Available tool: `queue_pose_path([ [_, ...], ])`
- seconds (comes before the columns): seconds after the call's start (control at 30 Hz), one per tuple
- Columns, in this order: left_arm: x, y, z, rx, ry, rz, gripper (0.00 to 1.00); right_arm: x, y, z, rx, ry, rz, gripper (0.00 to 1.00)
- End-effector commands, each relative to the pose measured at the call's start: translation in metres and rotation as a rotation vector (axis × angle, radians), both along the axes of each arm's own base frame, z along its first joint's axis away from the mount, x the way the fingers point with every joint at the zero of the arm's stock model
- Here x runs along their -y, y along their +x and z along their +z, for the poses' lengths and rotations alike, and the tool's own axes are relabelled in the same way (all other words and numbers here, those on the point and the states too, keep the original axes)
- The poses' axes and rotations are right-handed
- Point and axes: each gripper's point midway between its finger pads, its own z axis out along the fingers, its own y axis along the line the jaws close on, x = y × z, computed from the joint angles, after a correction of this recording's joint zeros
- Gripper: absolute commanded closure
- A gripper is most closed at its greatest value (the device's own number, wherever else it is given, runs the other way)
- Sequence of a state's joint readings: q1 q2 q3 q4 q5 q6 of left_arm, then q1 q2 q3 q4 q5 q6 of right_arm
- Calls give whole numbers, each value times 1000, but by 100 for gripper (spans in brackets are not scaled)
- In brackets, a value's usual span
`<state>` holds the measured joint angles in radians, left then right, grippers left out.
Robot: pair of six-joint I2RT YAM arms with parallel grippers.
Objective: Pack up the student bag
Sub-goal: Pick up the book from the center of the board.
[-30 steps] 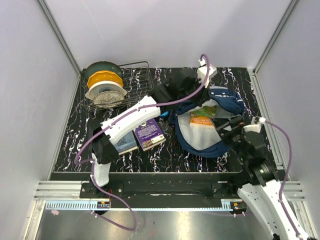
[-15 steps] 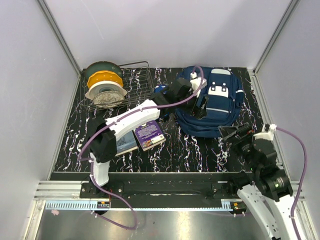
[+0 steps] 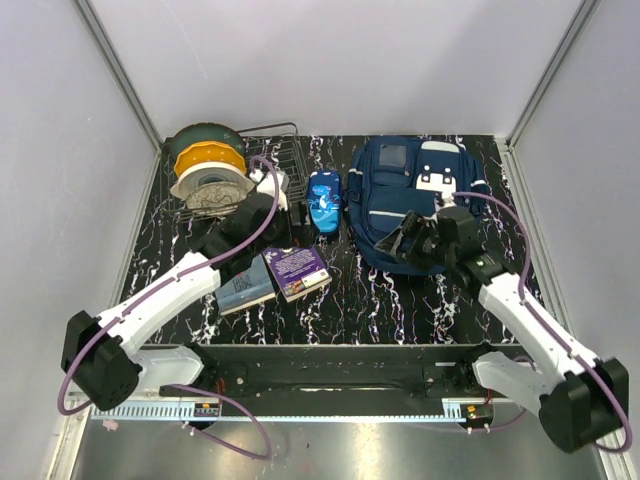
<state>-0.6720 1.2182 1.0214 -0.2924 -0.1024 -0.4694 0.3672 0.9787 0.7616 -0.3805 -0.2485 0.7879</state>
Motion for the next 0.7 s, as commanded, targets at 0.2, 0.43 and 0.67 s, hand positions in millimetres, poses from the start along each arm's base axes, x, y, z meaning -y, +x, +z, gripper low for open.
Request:
queue_pose_path([
  [0.2,-17,-19,-96,-288,-49,148,1,-91,26,-6,19,-33,327,20],
  [0.43,-39,-15,-133,-404,-58,275,1,-118,37,-31,-63,-83,393,18],
  [0.67,-50,-18,-160,-491,2,366,1,-126,45,-66,-153,-99,353,18],
])
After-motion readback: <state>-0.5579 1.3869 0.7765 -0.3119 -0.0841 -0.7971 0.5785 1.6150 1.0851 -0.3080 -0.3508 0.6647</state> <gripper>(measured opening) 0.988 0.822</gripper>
